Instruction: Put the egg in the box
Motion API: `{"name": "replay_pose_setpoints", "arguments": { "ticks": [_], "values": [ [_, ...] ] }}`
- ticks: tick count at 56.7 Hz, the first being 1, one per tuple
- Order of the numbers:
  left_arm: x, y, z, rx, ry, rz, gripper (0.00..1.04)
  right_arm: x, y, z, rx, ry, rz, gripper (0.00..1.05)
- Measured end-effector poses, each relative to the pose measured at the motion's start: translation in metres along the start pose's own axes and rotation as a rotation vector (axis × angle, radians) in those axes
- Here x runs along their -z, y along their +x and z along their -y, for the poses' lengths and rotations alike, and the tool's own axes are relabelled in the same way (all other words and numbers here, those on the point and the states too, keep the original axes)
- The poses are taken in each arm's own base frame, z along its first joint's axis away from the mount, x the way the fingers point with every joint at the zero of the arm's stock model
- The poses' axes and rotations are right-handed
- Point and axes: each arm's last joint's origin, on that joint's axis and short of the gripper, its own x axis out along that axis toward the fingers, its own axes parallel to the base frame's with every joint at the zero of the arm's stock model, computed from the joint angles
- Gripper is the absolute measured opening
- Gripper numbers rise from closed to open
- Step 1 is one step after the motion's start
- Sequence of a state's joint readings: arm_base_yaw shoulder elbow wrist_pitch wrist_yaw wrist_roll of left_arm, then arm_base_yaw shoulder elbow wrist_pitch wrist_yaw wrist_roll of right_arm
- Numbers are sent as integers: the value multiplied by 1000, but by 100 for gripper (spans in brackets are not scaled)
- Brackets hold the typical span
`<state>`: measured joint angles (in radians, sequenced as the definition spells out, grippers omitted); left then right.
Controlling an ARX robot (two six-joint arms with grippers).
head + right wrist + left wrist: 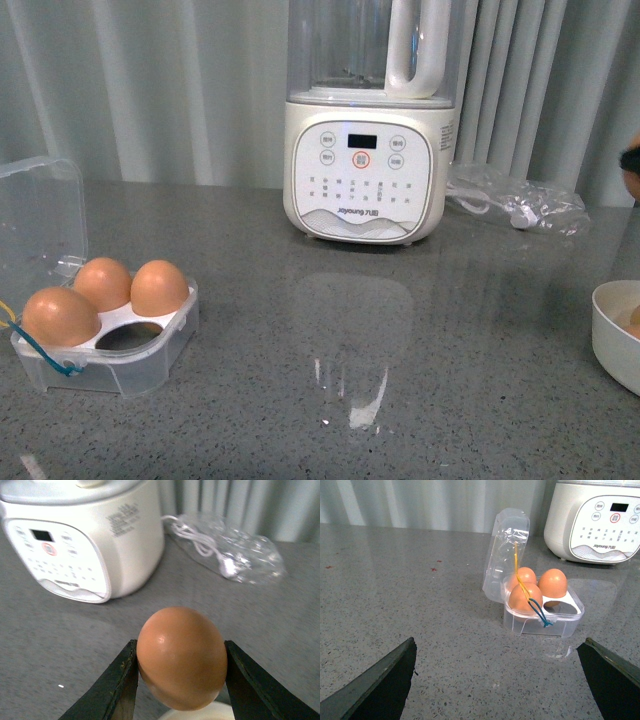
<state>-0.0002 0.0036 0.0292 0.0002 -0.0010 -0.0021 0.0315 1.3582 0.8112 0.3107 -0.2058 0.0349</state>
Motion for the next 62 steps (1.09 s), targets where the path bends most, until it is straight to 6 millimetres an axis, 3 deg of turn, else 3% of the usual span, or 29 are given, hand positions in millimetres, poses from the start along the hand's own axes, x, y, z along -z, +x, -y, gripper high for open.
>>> {"name": "replay_pose_setpoints", "arguments": {
  "ticks": [10, 14, 21, 27, 38, 62],
  "values": [
    [0, 0, 0, 0, 0, 0, 98, -15, 26, -37, -185, -9, 4, 43],
    [0, 0, 0, 0, 0, 0, 98, -16, 38, -60, -296, -11, -8, 43],
    [0, 0, 0, 0, 0, 0, 98, -8, 54, -102, -516, -10, -43, 43],
    [0, 0, 0, 0, 0, 0, 98, 0, 62, -125, -683, -2, -64, 43],
    [0, 0, 0, 0, 0, 0, 98, 16, 72, -145, -889, -4, -80, 43],
    [0, 0, 0, 0, 0, 0, 98, 41, 96, -170, -1005, -39, -169, 43]
  ]
}}
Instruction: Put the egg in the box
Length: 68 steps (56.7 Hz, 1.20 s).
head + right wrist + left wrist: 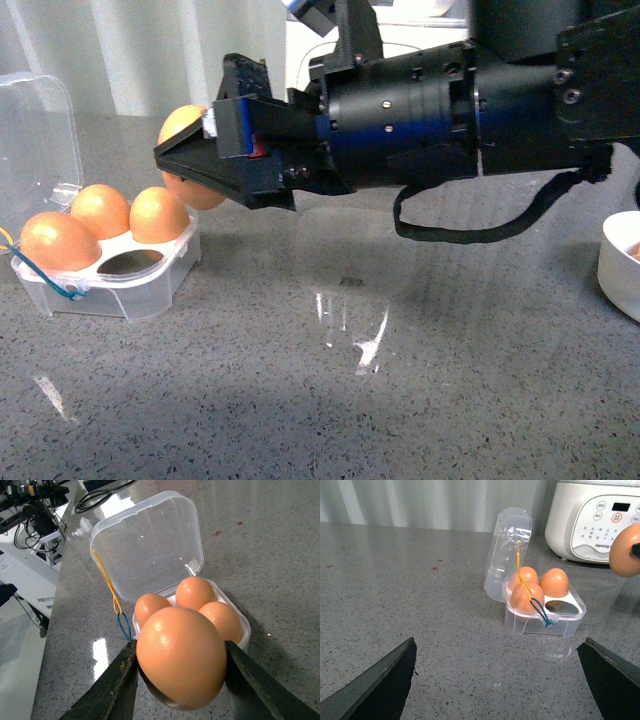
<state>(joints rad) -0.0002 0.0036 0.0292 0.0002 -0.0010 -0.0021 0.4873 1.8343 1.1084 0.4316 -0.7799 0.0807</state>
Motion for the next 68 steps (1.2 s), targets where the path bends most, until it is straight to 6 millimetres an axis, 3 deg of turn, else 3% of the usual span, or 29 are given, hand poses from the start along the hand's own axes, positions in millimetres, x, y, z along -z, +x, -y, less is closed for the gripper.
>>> {"name": "replay_pose_setpoints", "arguments": {
  "ticks": [32, 54, 68],
  "values": [
    [0, 0, 0, 0, 0, 0, 98, -7, 56, -9, -26, -56, -54, 43],
    [0, 0, 0, 0, 0, 0, 98, 2, 63, -7, -18, -75, -87, 43],
    [0, 0, 0, 0, 0, 0, 98, 3, 62, -6, -17, -84, -94, 78]
  ]
}}
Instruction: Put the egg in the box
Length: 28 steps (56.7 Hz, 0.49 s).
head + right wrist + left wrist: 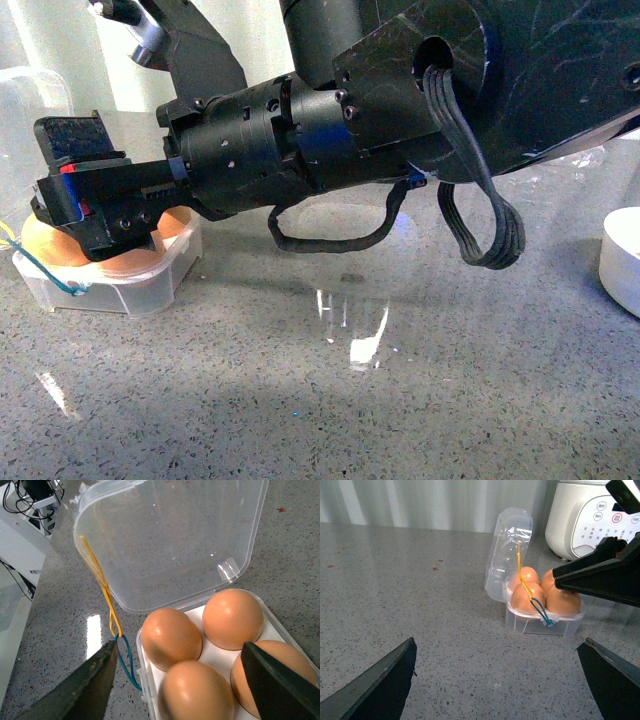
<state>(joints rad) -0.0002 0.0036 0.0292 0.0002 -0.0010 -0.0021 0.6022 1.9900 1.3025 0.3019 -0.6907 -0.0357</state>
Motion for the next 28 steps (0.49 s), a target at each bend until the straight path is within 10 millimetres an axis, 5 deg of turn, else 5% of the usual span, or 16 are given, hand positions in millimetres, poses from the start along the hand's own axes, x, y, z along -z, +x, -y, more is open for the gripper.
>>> {"name": "replay_pose_setpoints", "arguments": {
  "ticks": [9, 28],
  "values": [
    [0, 0, 0, 0, 0, 0, 98, -1, -3, 2, 5, -4, 4, 99],
    [0, 0, 0, 0, 0, 0, 98, -12, -36, 15, 95, 1, 76, 98]
  ]
}}
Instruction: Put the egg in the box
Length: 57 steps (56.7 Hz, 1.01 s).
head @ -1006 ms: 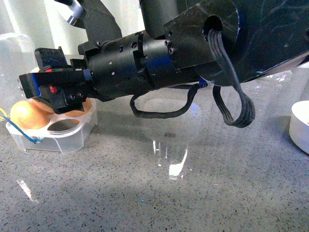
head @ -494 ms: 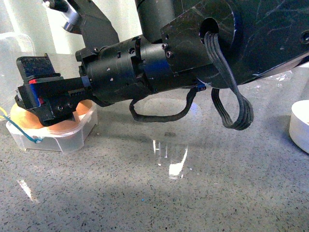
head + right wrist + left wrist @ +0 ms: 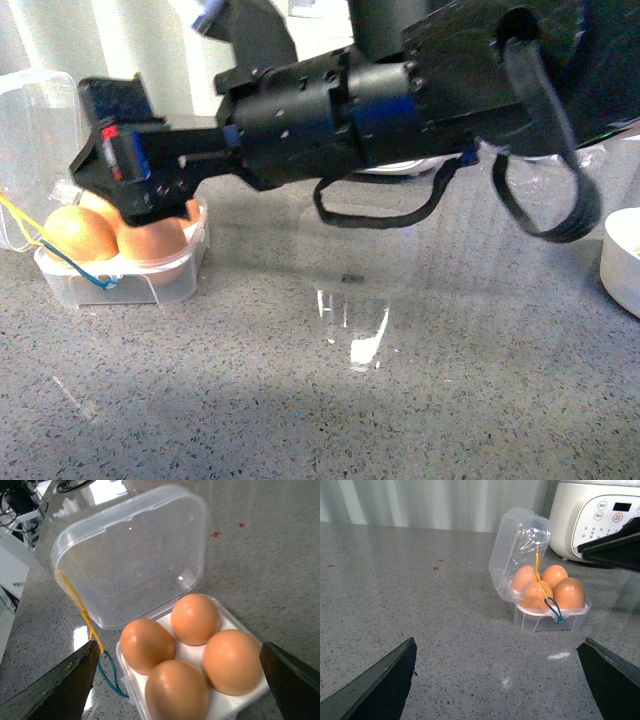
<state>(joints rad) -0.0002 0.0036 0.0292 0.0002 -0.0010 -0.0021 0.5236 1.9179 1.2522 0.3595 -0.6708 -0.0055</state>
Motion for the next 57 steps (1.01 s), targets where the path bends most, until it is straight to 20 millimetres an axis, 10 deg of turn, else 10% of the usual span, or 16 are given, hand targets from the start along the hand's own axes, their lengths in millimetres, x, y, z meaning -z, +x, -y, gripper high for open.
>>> {"name": "replay_pose_setpoints", "arguments": {
  "ticks": [19, 36, 57],
  "values": [
    [0, 0, 0, 0, 0, 0, 98, -19, -61, 10, 165, 34, 128, 98],
    [0, 0, 0, 0, 0, 0, 98, -7, -151, 27, 796, 83, 199, 98],
    [0, 0, 0, 0, 0, 0, 98, 3, -262, -12, 1267, -104, 315, 98]
  ]
}}
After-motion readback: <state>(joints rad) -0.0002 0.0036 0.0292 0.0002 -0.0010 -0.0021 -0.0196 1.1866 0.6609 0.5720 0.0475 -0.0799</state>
